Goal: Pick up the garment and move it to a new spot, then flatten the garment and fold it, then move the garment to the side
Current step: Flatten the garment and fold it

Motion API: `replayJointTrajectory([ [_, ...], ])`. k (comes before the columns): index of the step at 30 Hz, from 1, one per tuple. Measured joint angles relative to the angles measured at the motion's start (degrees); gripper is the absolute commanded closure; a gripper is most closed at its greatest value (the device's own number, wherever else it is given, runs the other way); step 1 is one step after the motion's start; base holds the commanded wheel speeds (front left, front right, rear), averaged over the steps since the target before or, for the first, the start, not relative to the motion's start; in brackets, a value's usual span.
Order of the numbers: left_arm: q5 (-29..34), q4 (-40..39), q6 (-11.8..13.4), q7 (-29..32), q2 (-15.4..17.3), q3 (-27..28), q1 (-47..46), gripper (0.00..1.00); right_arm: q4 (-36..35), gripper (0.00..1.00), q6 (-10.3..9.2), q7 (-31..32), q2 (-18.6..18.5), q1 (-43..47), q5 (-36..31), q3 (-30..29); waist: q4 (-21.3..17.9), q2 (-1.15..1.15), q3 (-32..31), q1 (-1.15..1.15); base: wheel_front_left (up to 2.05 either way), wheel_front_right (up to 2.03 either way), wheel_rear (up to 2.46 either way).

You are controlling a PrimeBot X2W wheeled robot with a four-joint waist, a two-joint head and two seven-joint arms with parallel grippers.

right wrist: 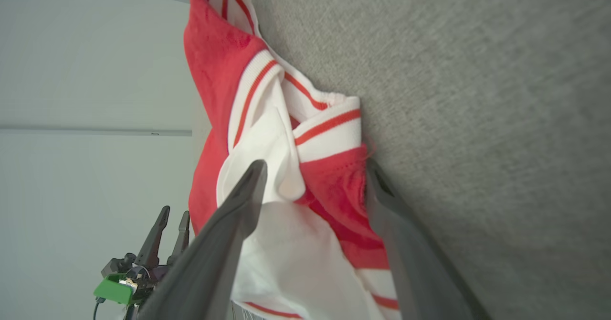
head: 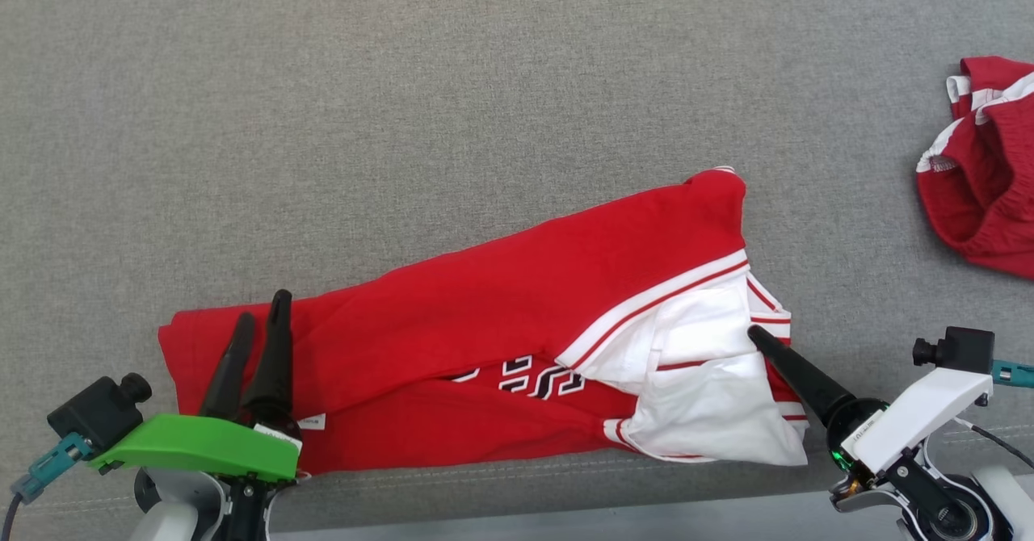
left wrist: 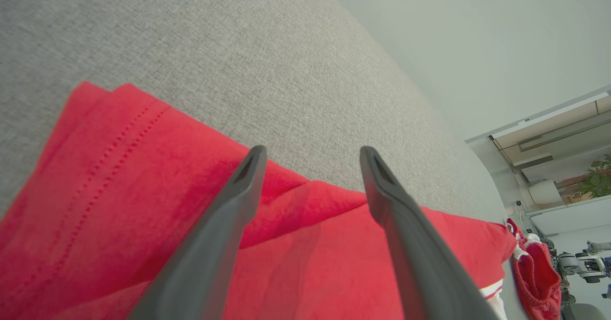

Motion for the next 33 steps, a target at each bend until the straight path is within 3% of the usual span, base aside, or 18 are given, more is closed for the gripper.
replayJointTrajectory([
  [11,0.01,-0.34,0.27,0.00,-1.16,-0.80,0.08,0.00,2.55,0.00,0.99,1.74,-0.63,-2.92,-0.33,1.41,1.38,0.00,-0.30,0.00,0.00,0.00,0.00],
  [13,0.00,-0.36,0.42,0.00,-1.32,-0.86,0.08,0.00,2.86,0.51,1.00,1.94,-0.65,-3.60,-0.34,1.52,1.77,0.00,-0.32,0.00,0.00,0.00,0.00],
  [14,0.01,-0.36,0.49,0.00,-1.35,-0.88,0.08,0.00,3.14,0.58,1.00,1.96,-0.73,-4.00,-0.55,1.69,1.95,0.00,-0.33,0.00,0.00,0.00,0.00],
  [15,0.00,-0.38,0.51,0.00,-1.36,-0.77,0.12,0.00,3.43,0.84,1.00,2.07,-0.88,-4.45,-0.98,2.01,2.13,0.00,-0.34,0.00,0.00,0.00,0.00],
  [16,0.01,-0.40,0.51,-0.01,-1.36,-0.65,0.13,0.00,3.72,1.00,1.00,2.21,-0.94,-4.92,-1.30,2.24,2.24,0.00,-0.35,0.00,0.00,0.00,0.00],
  [22,0.01,-0.59,0.53,0.00,-1.46,-0.60,0.16,0.00,5.30,1.00,0.99,2.08,-0.99,-6.55,-3.26,2.78,2.58,0.00,-0.38,0.00,0.00,0.00,0.00],
  [23,0.01,-0.63,0.53,0.00,-1.48,-0.60,0.18,0.00,5.56,0.91,1.00,1.86,-1.05,-6.68,-3.69,2.77,2.61,0.00,-0.40,0.00,0.00,0.00,0.00],
  [24,0.01,-0.69,0.54,0.00,-1.53,-0.60,0.18,0.00,5.84,0.54,1.00,1.54,-1.16,-6.78,-4.20,2.77,2.62,0.00,-0.40,0.00,0.00,0.00,0.00],
  [25,0.01,-0.76,0.54,0.00,-1.58,-0.60,0.19,0.00,6.11,0.00,1.01,1.25,-1.35,-6.92,-4.76,2.75,2.62,0.00,-0.38,0.00,0.00,0.00,0.00],
  [33,0.01,-1.33,0.58,-0.02,-1.80,0.30,0.51,0.00,5.91,0.00,1.92,-3.15,-2.15,-7.83,-7.45,0.58,1.98,0.00,-0.13,0.00,0.00,0.00,0.00],
])
